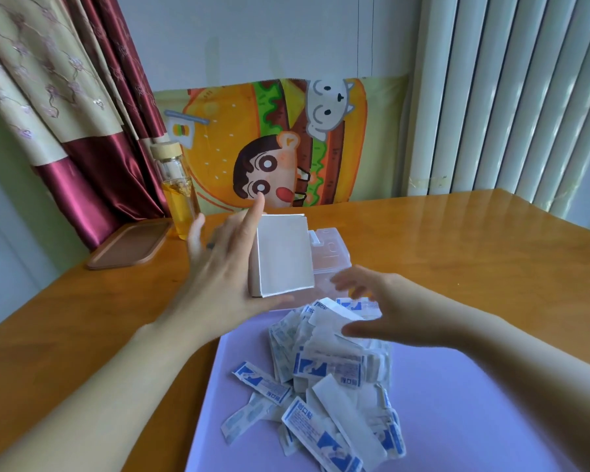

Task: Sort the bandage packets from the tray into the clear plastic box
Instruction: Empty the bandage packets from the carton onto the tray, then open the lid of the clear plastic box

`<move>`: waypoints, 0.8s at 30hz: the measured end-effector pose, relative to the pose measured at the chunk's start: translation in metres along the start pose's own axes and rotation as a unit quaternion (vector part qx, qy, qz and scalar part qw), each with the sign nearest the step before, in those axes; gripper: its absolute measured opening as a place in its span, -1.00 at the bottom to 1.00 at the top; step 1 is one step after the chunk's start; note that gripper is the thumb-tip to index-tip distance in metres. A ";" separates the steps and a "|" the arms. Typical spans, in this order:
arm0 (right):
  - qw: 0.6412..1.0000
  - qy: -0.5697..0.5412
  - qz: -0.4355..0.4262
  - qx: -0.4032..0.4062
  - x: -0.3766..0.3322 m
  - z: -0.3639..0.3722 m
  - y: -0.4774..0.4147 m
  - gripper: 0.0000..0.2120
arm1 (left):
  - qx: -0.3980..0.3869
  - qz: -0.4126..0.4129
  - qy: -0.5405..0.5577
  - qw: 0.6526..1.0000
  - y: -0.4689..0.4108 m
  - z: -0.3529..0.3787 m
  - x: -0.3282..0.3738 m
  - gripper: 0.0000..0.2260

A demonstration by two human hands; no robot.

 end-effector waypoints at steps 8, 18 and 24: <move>0.980 -0.173 -0.069 0.063 -0.021 -0.019 -0.013 -0.07 | 0.033 -0.112 0.409 0.905 -0.009 0.002 0.022 0.04; 0.941 -0.291 -0.002 0.172 0.018 -0.045 -0.025 -0.22 | -0.049 -0.146 0.331 0.931 -0.028 0.031 0.006 0.02; 0.879 -0.245 0.161 0.377 0.089 -0.056 -0.037 -0.26 | -0.194 -0.199 0.106 0.955 -0.022 0.081 -0.019 -0.34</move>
Point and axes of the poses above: each hand's wrist, its own y-axis away from the middle knuckle, its own z-axis out of the palm, x = y × z, the point moved 5 cm from there along -y, towards the middle knuckle, and after that the axes turned 9 degrees about z, right-handed, at the moved point
